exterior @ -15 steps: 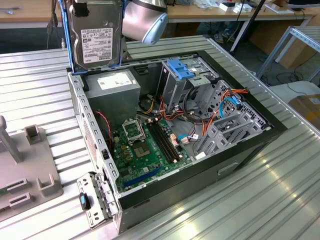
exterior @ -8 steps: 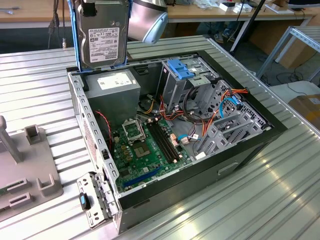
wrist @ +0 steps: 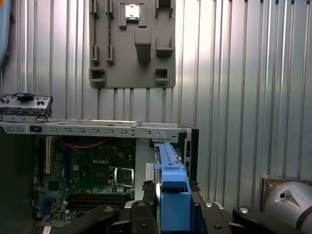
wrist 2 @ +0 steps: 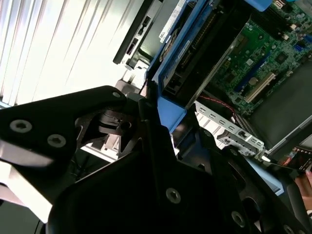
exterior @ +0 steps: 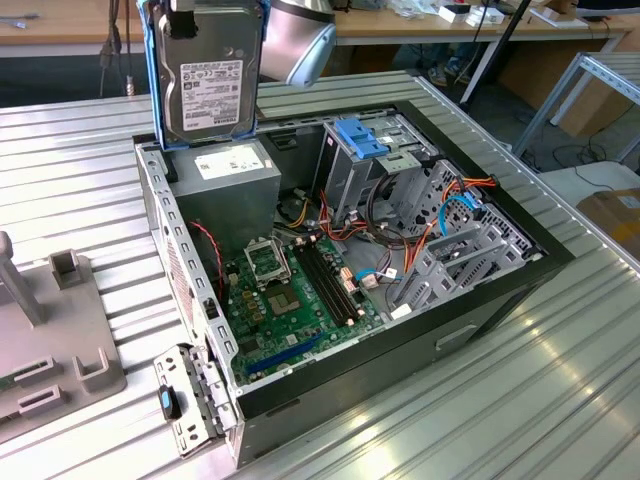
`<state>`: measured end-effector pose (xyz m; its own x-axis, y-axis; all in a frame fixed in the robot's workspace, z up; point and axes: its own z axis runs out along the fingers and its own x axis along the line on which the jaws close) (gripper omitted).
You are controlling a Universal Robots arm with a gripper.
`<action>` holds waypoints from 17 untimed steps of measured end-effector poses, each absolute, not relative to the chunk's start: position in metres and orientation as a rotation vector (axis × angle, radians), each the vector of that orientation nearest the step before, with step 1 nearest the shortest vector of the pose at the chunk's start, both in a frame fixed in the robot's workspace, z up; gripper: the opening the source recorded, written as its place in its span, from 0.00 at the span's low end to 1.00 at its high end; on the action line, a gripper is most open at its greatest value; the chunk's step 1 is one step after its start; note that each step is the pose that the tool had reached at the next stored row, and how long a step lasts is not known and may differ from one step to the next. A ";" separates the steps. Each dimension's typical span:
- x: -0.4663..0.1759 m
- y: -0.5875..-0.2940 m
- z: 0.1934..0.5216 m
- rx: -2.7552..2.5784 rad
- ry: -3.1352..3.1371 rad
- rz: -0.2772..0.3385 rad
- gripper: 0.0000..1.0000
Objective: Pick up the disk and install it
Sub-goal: 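Pick up the disk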
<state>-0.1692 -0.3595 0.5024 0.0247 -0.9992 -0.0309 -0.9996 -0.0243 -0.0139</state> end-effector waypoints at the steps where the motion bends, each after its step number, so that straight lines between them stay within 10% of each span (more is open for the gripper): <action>1: -0.169 -0.363 0.502 -2.226 2.172 0.019 0.37; 17: -0.168 -0.425 0.502 -2.226 2.172 0.019 0.37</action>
